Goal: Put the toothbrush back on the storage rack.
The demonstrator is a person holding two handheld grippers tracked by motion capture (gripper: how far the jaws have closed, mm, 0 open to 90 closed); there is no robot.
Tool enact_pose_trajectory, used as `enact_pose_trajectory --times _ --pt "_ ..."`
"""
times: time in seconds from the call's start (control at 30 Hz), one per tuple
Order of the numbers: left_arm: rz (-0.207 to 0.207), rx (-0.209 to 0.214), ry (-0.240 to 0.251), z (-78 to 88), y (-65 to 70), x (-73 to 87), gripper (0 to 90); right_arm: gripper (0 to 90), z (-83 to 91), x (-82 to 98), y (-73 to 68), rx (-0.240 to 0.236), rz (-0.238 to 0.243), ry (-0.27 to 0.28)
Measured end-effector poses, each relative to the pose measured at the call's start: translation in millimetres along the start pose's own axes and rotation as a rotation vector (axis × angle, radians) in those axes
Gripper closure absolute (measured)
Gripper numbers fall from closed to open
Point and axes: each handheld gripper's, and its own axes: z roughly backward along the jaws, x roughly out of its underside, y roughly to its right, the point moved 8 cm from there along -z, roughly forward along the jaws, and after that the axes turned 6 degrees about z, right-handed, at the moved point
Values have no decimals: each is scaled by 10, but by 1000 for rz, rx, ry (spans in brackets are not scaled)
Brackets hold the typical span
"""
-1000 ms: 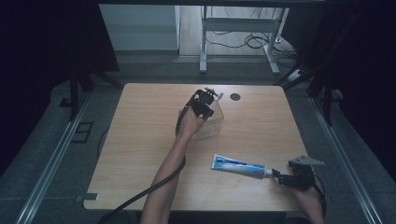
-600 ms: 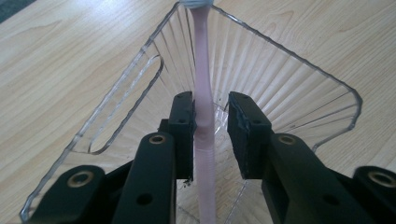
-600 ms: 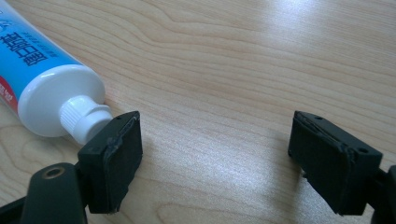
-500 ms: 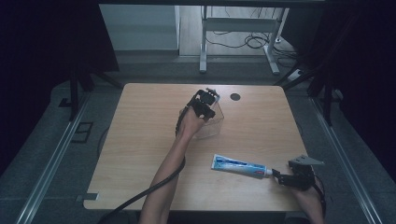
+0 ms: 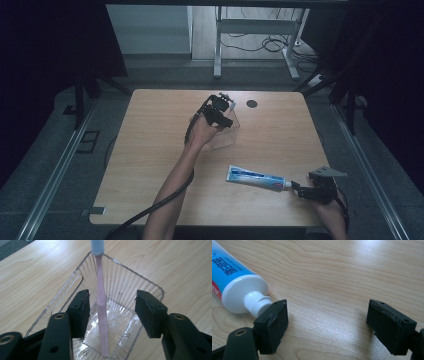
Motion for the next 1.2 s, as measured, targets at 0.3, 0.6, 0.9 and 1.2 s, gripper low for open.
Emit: enact_pose_trajectory --times 0.3,0.6,0.9,1.2 --pt "8 23 30 150 34 -2 239 173 -1 0 2 1 1 0" --pt "14 27 52 295 16 41 147 173 0 0 1 1 1 0" --pt "-4 51 83 472 32 112 138 173 -1 -1 1 1 0 1" --pt "-8 48 99 590 1 236 131 173 -1 0 2 1 2 1"
